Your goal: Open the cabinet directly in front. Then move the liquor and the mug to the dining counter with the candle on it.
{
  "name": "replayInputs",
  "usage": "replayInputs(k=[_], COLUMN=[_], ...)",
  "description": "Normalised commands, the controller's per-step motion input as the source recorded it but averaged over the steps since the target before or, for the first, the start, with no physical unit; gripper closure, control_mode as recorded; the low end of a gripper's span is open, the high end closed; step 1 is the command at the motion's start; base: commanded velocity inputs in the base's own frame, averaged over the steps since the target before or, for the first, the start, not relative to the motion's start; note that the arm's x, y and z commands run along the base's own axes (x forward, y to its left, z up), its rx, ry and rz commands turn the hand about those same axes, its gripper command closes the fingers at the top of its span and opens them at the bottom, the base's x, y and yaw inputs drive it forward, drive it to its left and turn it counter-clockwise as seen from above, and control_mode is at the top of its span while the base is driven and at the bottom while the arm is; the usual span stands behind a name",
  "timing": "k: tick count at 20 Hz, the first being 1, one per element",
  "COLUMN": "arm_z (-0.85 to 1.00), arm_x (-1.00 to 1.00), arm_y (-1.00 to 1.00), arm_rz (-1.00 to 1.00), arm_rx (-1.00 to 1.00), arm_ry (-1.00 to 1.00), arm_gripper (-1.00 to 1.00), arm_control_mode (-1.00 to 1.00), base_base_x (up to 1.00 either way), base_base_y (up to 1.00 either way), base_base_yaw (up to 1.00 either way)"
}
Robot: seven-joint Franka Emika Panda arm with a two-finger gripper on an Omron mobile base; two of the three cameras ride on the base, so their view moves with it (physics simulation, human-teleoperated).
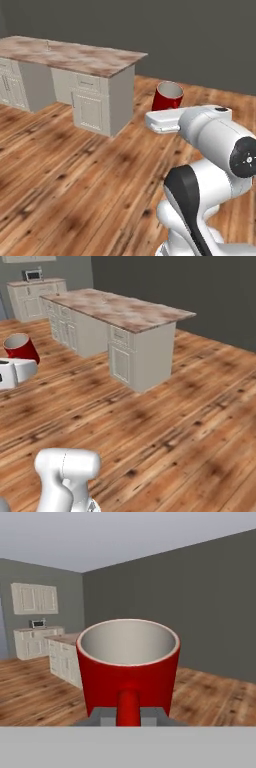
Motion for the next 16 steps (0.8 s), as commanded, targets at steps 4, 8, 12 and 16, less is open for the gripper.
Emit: replayInputs(k=[4,8,12,16], arm_z=[0.00,0.00,0.00,0.00], arm_x=[0.00,0.00,0.00,0.00], arm_y=[0.00,0.00,0.00,0.00], arm_rz=[0.00,0.00,0.00,0.00], arm_rx=[0.00,0.00,0.00,0.00], arm_ry=[0.00,0.00,0.00,0.00], arm_gripper=[1.00,1.00,1.00,1.00], arm_control_mode=[1.00,1.00,1.00,1.00], base_base_x=[1.00,1.00,1.00,1.00], base_base_y=[0.84,1.00,1.00,1.00], base_base_yaw=[-0.38,-0.45,-0.44,-0.39])
